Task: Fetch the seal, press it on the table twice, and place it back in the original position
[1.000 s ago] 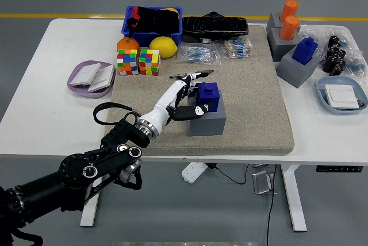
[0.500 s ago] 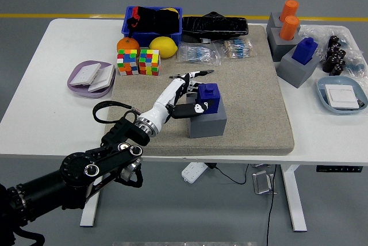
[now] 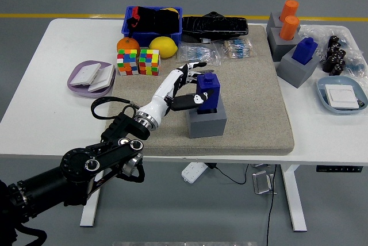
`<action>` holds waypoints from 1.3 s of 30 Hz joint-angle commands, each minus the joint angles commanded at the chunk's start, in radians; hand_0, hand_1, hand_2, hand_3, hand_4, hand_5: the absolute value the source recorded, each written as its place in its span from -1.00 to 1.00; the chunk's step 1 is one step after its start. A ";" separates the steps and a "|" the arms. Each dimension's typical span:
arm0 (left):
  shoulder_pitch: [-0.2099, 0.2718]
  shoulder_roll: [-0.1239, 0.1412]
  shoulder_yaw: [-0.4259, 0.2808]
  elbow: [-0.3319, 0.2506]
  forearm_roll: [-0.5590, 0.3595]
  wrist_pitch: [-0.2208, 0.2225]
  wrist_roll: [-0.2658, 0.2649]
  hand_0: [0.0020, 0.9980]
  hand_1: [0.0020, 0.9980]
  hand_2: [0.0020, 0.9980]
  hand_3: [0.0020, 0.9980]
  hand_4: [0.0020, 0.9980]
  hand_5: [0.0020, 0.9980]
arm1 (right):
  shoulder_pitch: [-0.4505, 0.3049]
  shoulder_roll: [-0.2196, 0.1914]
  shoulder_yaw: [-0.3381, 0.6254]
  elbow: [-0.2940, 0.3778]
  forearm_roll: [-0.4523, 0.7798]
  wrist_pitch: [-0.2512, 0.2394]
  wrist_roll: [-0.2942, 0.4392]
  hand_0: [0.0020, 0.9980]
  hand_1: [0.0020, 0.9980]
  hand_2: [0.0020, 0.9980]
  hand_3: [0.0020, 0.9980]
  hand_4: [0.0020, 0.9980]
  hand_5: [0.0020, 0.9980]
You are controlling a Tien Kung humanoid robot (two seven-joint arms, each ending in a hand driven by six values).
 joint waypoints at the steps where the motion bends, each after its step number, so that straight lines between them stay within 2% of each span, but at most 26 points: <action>1: 0.001 0.002 -0.007 -0.004 0.002 0.000 -0.001 0.66 0.08 -0.12 0.66 0.07 -1.00 | -0.001 0.001 0.001 0.000 -0.001 0.000 0.000 0.77 0.49 0.47 0.48 0.67 0.05; 5: 0.005 0.012 -0.050 -0.017 0.012 0.002 -0.010 0.67 0.08 -0.13 0.66 0.08 -1.00 | -0.002 0.003 0.004 0.000 -0.002 0.000 -0.001 0.77 0.49 0.47 0.48 0.67 0.05; 7: 0.002 0.028 -0.084 -0.015 0.018 0.003 -0.013 0.67 0.08 -0.13 0.66 0.08 -1.00 | -0.002 0.003 0.004 0.000 -0.001 0.000 0.000 0.77 0.49 0.47 0.48 0.67 0.05; 14: -0.005 0.072 -0.141 0.054 0.020 0.011 -0.026 0.66 0.08 -0.12 0.66 0.08 -1.00 | -0.003 0.004 0.010 0.000 0.000 0.000 0.001 0.77 0.49 0.47 0.48 0.67 0.05; 20: 0.011 0.095 -0.139 0.117 0.008 0.020 -0.044 0.66 0.08 -0.12 0.65 0.09 -1.00 | -0.004 0.006 0.013 0.000 -0.001 0.000 0.001 0.77 0.49 0.47 0.48 0.67 0.05; 27: 0.041 0.103 -0.110 0.178 -0.021 0.026 -0.061 0.66 0.10 -0.11 0.64 0.09 -1.00 | -0.005 0.009 0.015 0.000 -0.003 0.001 0.002 0.77 0.49 0.47 0.48 0.67 0.05; 39: 0.066 0.087 -0.070 0.241 -0.082 0.033 -0.100 0.66 0.11 -0.11 0.64 0.10 -1.00 | -0.005 0.010 0.019 0.000 -0.005 0.001 0.005 0.77 0.49 0.47 0.48 0.67 0.05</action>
